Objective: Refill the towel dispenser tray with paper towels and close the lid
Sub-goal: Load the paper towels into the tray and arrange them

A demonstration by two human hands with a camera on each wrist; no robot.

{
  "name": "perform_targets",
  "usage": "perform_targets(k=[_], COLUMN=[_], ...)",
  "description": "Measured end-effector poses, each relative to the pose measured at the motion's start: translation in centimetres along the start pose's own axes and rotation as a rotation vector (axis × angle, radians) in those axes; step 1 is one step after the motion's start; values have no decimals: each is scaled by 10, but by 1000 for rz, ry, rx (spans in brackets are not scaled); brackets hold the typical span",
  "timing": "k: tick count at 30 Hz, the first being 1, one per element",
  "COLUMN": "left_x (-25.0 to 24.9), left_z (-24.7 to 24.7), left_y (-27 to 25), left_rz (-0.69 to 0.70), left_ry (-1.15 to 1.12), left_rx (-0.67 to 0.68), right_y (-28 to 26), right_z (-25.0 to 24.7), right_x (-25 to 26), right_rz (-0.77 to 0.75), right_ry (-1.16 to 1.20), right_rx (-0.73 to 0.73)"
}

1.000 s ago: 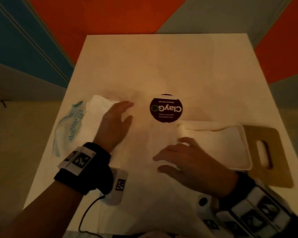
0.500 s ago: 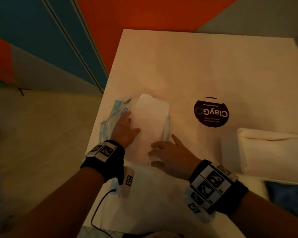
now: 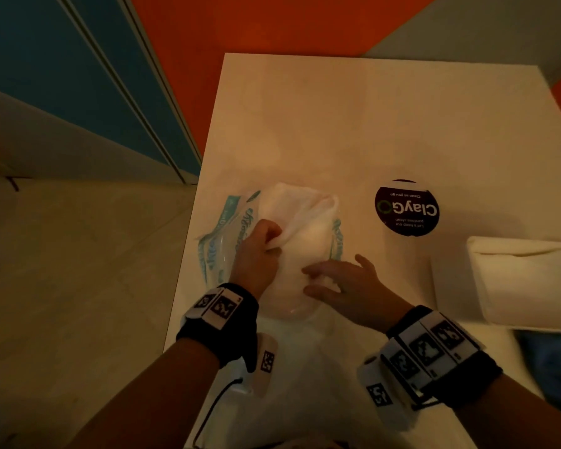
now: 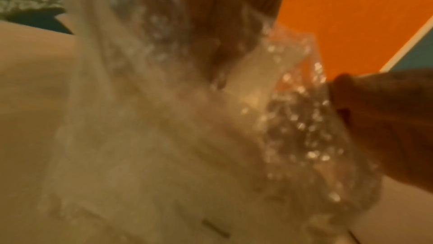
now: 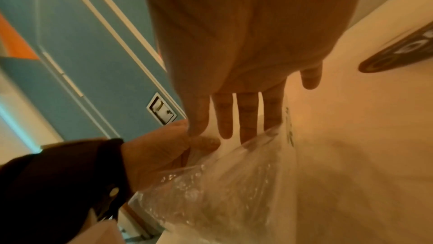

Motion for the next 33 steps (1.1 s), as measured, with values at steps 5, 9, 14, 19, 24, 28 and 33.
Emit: perform_targets(k=[5, 9, 14, 19, 24, 28, 33], left_x=[8, 5, -3, -10, 1, 5, -7], left_z=[-3, -1, -1, -1, -18, -24, -21], left_y=[8, 12, 4, 0, 7, 8, -1], left_rz=[-85, -92, -71, -102, -309, -330, -229], left_ry=[70, 67, -20, -167, -465, -657, -674], left_rx=[-60, -65, -100, 42, 82, 213, 302], right_y=[7, 9, 9, 8, 4, 22, 34], right_z=[5, 6, 8, 9, -13, -19, -21], right_x=[-6, -1, 1, -1, -7, 2, 29], right_rz=[45, 56, 63, 54, 94, 146, 46], right_ry=[27, -3, 12, 107, 444, 945, 1194], right_rx=[-65, -43, -39, -125, -577, -487, -523])
Point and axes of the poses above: each hand's wrist, its own y-axis towards the middle knuckle, its own z-axis out of the palm, x = y × z, the point moved 4 cm from there along y, towards the middle knuckle, and after that the axes turned 5 degrees about -z, right-handed, at the moved point
